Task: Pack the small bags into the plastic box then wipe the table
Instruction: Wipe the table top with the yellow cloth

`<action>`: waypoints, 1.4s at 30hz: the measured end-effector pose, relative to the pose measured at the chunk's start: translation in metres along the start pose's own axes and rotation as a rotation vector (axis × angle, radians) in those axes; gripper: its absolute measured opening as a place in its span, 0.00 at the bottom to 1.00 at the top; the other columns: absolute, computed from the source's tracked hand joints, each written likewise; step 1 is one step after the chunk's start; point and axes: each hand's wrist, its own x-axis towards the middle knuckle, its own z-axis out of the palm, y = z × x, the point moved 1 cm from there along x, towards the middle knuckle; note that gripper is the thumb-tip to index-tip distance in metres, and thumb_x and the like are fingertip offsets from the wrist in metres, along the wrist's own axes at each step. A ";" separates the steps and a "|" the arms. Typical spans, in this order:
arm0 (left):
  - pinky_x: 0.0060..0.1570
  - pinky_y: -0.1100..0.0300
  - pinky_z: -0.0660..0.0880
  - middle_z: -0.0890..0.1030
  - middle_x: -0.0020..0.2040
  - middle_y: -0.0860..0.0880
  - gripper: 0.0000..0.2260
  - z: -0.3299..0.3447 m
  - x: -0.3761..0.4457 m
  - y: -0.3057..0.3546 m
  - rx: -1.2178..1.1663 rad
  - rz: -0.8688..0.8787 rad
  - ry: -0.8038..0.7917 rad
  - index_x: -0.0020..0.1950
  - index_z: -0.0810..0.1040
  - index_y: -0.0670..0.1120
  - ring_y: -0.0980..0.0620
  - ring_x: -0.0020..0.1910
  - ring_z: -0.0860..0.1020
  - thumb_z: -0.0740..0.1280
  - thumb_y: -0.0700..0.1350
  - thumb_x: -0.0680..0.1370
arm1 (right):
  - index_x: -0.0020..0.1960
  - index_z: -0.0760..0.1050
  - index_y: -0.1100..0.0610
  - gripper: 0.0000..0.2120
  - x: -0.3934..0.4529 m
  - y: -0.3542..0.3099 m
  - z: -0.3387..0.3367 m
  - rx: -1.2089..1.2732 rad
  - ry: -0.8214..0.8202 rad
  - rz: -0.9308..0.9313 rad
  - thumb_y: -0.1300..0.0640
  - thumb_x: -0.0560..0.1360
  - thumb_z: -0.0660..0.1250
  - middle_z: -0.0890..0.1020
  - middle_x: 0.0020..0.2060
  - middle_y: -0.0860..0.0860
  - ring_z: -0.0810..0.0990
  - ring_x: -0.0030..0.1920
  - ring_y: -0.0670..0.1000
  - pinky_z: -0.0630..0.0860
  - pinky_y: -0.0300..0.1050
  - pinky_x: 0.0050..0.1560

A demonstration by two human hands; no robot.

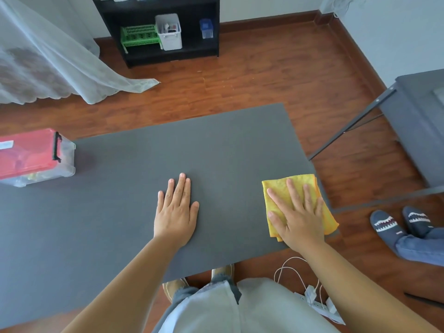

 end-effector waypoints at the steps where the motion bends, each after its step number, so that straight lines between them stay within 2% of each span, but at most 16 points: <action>1: 0.73 0.51 0.37 0.36 0.76 0.56 0.27 0.001 -0.002 -0.001 0.005 0.001 0.002 0.78 0.40 0.50 0.51 0.76 0.37 0.41 0.57 0.81 | 0.73 0.44 0.28 0.27 -0.002 0.000 -0.001 0.000 -0.004 -0.002 0.31 0.76 0.44 0.44 0.79 0.45 0.42 0.78 0.60 0.46 0.70 0.71; 10: 0.72 0.52 0.35 0.36 0.77 0.56 0.29 0.002 -0.014 -0.011 0.005 0.001 -0.001 0.77 0.37 0.51 0.54 0.74 0.32 0.37 0.61 0.79 | 0.72 0.40 0.26 0.27 -0.001 0.001 -0.004 0.023 -0.047 0.006 0.30 0.74 0.42 0.39 0.78 0.43 0.38 0.77 0.59 0.39 0.69 0.71; 17: 0.72 0.52 0.36 0.37 0.77 0.56 0.29 0.003 -0.024 -0.015 0.005 -0.009 0.005 0.77 0.38 0.51 0.54 0.75 0.34 0.39 0.61 0.79 | 0.72 0.40 0.26 0.25 0.004 -0.010 -0.003 0.023 -0.030 -0.040 0.31 0.76 0.40 0.40 0.78 0.45 0.39 0.77 0.61 0.42 0.71 0.71; 21: 0.73 0.52 0.37 0.37 0.77 0.56 0.29 0.003 -0.024 -0.014 -0.001 -0.017 0.009 0.77 0.37 0.51 0.54 0.75 0.34 0.38 0.61 0.79 | 0.70 0.42 0.23 0.24 0.021 -0.044 -0.007 0.026 -0.043 -0.121 0.30 0.75 0.43 0.42 0.78 0.43 0.48 0.75 0.61 0.50 0.69 0.69; 23: 0.73 0.52 0.37 0.37 0.77 0.56 0.29 0.002 -0.024 -0.014 -0.005 -0.016 0.009 0.76 0.36 0.51 0.54 0.75 0.34 0.38 0.61 0.79 | 0.69 0.44 0.23 0.23 0.036 -0.067 -0.009 0.076 -0.058 -0.147 0.30 0.74 0.43 0.42 0.78 0.42 0.50 0.72 0.60 0.50 0.66 0.67; 26: 0.73 0.52 0.36 0.37 0.77 0.57 0.29 0.002 -0.024 -0.014 -0.002 -0.016 0.010 0.77 0.36 0.52 0.54 0.75 0.34 0.38 0.61 0.79 | 0.69 0.45 0.23 0.23 0.063 -0.098 -0.011 0.120 -0.075 -0.217 0.31 0.75 0.43 0.40 0.78 0.42 0.47 0.72 0.59 0.45 0.62 0.69; 28: 0.73 0.53 0.36 0.37 0.77 0.57 0.29 0.004 -0.024 -0.015 -0.001 -0.018 0.011 0.77 0.36 0.52 0.54 0.75 0.33 0.39 0.61 0.79 | 0.70 0.45 0.25 0.23 0.084 -0.115 -0.012 0.135 -0.082 -0.253 0.31 0.76 0.43 0.38 0.78 0.42 0.41 0.74 0.59 0.38 0.60 0.71; 31: 0.73 0.53 0.36 0.38 0.77 0.57 0.29 0.005 -0.023 -0.016 -0.007 -0.024 0.018 0.77 0.37 0.52 0.54 0.75 0.34 0.40 0.61 0.79 | 0.72 0.47 0.27 0.24 0.120 -0.131 -0.017 0.098 -0.071 -0.283 0.31 0.76 0.43 0.39 0.78 0.45 0.34 0.76 0.60 0.30 0.62 0.71; 36: 0.72 0.54 0.35 0.37 0.77 0.58 0.28 0.006 -0.023 -0.016 -0.005 -0.030 0.027 0.77 0.38 0.53 0.55 0.75 0.35 0.40 0.61 0.79 | 0.72 0.45 0.26 0.25 0.180 -0.124 -0.030 0.092 -0.093 -0.192 0.30 0.76 0.42 0.38 0.78 0.45 0.33 0.76 0.60 0.31 0.65 0.71; 42: 0.73 0.52 0.37 0.39 0.78 0.57 0.29 0.005 -0.024 -0.016 -0.007 -0.023 0.019 0.78 0.40 0.51 0.54 0.76 0.36 0.42 0.60 0.80 | 0.71 0.46 0.25 0.25 0.215 -0.067 -0.041 0.110 -0.074 -0.029 0.28 0.74 0.42 0.41 0.78 0.43 0.37 0.77 0.60 0.33 0.65 0.72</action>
